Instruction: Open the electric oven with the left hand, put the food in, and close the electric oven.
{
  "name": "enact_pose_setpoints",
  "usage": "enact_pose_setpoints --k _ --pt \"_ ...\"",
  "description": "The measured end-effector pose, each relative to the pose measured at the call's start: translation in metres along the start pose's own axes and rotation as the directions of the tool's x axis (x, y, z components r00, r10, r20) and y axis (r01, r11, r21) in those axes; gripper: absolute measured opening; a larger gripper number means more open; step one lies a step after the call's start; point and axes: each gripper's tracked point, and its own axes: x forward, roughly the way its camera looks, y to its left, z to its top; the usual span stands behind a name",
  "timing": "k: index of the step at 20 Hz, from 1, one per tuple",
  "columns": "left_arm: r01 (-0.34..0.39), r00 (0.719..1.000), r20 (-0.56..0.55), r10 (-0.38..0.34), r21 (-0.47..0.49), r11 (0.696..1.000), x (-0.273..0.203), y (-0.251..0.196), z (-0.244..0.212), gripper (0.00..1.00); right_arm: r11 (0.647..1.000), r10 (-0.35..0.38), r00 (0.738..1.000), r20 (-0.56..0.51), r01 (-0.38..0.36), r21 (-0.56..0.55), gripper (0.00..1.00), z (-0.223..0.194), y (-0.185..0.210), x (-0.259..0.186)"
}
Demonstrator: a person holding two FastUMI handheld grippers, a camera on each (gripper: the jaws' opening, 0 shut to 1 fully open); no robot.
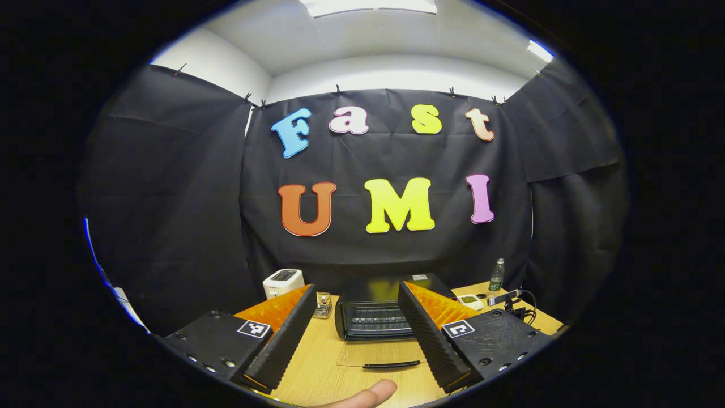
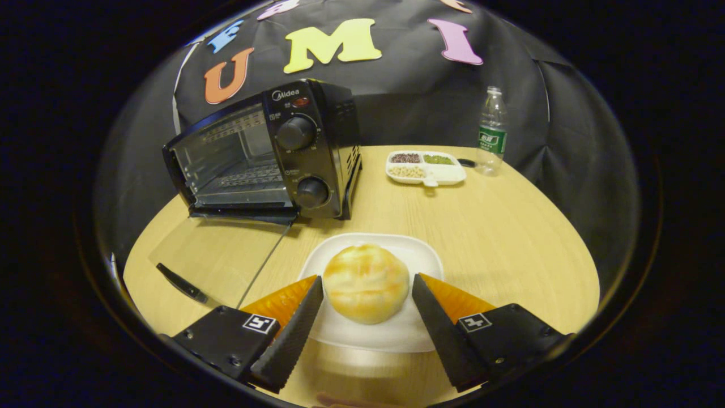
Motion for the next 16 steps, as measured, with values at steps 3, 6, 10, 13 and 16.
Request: enact_pose_setpoints --k 3,6,10,13,16 --pt "0.008 1.0 -0.005 -0.008 -0.011 1.0 0.001 -0.002 -0.002 0.94 0.999 0.012 1.0 0.016 -0.012 0.03 0.88 0.0 -0.001 -0.002" --pt "0.007 1.0 -0.006 -0.007 -0.017 1.0 -0.001 0.001 -0.003 0.94 0.998 0.021 0.999 0.026 -0.023 0.057 0.86 0.001 -0.003 -0.01" --pt "0.013 1.0 0.0 -0.013 -0.029 1.0 -0.002 0.005 -0.006 0.94 0.988 0.076 0.993 0.086 -0.087 0.131 0.86 0.017 0.007 -0.034" --pt "0.027 1.0 -0.005 -0.027 -0.036 0.999 -0.001 0.008 -0.01 0.94 0.959 0.163 0.973 0.161 -0.194 0.205 0.82 0.035 0.036 -0.054" --pt "0.025 1.0 -0.006 -0.025 -0.027 0.999 -0.002 0.017 -0.011 0.86 0.914 0.227 0.945 0.237 -0.29 0.282 0.81 0.052 0.071 -0.07"
